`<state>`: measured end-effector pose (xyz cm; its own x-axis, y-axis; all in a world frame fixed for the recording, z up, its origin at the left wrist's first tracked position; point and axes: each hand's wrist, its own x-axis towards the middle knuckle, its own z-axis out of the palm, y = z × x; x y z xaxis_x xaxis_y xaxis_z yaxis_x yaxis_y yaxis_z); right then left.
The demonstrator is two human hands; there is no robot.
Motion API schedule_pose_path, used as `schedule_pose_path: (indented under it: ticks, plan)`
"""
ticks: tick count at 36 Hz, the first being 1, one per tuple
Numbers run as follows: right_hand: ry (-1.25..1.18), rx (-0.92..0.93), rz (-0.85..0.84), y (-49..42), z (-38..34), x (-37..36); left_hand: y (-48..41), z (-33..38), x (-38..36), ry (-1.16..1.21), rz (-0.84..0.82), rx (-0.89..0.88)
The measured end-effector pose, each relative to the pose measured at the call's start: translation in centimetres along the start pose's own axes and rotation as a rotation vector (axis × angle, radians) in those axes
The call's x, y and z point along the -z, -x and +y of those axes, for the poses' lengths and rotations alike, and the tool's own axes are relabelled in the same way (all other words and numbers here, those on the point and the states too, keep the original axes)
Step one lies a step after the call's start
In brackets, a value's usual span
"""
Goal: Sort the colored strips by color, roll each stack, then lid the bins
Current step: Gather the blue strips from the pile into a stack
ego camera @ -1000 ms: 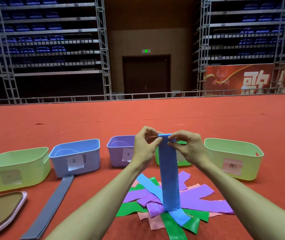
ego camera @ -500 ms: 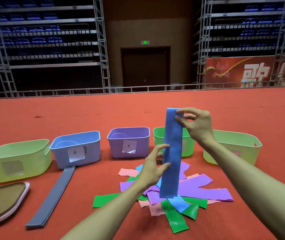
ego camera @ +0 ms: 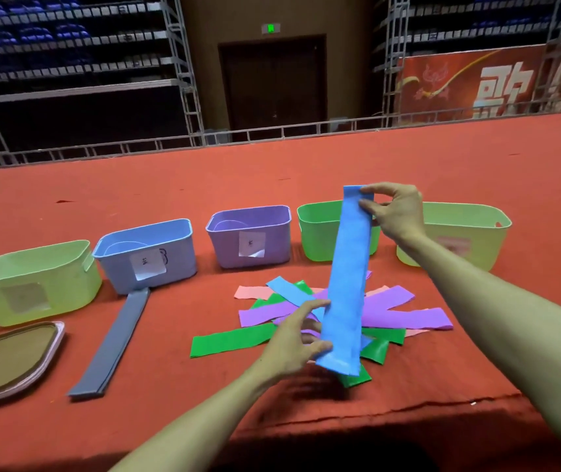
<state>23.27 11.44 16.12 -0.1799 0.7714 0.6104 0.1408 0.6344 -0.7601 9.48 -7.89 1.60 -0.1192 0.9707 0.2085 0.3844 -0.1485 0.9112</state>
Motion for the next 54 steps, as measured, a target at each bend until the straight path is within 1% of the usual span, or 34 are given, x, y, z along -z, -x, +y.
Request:
schedule_pose_path:
  ticks: [4, 8, 10, 19, 21, 28, 32, 38, 41, 44, 48, 51, 54]
  plan:
    - [0.045, -0.064, -0.047, 2.1, 3.0, -0.8, 1.0, -1.3, -0.4, -0.083, -0.062, 0.074]
    - [0.101, -0.092, -0.092, 4.2, 5.4, -1.2, 1.9, -2.9, -0.9, -0.230, -0.097, 0.090]
    - [0.109, -0.114, -0.115, 4.8, 6.2, -1.4, 2.3, -3.3, -1.0, -0.267, -0.101, 0.099]
    - [0.095, -0.134, -0.153, 5.7, 8.2, -2.2, 1.5, -3.1, -0.6, -0.448, -0.173, 0.066]
    - [0.078, -0.136, -0.162, 5.8, 8.3, -2.5, 0.7, -2.9, 0.0, -0.433, -0.144, 0.073]
    - [0.044, -0.130, -0.183, 6.1, 9.7, -3.1, -4.3, -3.1, 3.5, -0.347, 0.089, 0.175]
    - [0.064, -0.120, -0.183, 5.7, 11.7, -3.4, -7.4, -4.2, 5.9, -0.387, 0.177, 0.226]
    - [0.007, -0.113, -0.200, 5.8, 13.8, -3.6, -11.8, -7.5, 9.3, -0.521, 0.254, 0.358]
    - [-0.027, -0.111, -0.222, 5.9, 14.8, -3.4, -13.4, -9.0, 10.2, -0.594, 0.248, 0.403]
    - [-0.033, -0.090, -0.243, 5.7, 15.4, -3.3, -14.6, -10.5, 10.5, -0.701, 0.252, 0.405]
    - [-0.057, -0.071, -0.251, 5.5, 15.7, -3.5, -15.8, -13.5, 10.9, -0.814, 0.265, 0.500]
    - [-0.064, -0.049, -0.263, 5.5, 15.9, -3.9, -16.0, -12.9, 10.2, -0.819, 0.315, 0.525]
    - [-0.050, -0.030, -0.276, 5.5, 15.8, -4.3, -16.2, -12.9, 9.8, -0.777, 0.368, 0.513]
